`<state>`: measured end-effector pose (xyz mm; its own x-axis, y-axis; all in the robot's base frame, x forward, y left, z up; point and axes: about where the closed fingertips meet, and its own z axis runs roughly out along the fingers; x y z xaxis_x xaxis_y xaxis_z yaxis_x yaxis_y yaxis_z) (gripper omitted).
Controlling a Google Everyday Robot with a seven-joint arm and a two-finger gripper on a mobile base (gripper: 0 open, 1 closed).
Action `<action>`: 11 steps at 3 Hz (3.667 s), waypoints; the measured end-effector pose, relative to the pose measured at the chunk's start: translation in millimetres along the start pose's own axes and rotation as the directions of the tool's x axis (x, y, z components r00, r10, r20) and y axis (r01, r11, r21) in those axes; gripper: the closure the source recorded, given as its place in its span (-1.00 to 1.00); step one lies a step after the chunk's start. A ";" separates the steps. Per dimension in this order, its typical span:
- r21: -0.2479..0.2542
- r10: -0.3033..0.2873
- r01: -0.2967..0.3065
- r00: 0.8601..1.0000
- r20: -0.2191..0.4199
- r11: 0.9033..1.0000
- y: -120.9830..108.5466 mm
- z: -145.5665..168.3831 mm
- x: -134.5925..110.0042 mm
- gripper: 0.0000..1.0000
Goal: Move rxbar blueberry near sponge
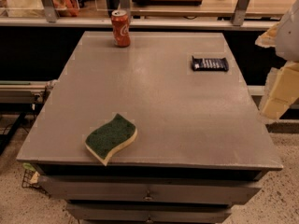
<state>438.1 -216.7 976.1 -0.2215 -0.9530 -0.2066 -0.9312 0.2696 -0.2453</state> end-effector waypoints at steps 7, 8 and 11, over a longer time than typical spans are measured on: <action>-0.088 0.384 -0.388 0.805 0.452 0.918 -219.1 188.4 -20.1 -1.00; -0.087 0.398 -0.405 0.796 0.456 0.910 -228.4 205.6 -16.1 -1.00; -0.087 0.390 -0.399 0.792 0.470 0.913 -234.3 212.1 -18.5 0.42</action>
Offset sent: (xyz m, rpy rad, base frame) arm 0.0678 -0.0043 -0.0416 0.2120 -0.0283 -0.0649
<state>721.8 -232.9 836.5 -0.4027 -0.5843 -0.7046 -0.7869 0.6142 -0.0596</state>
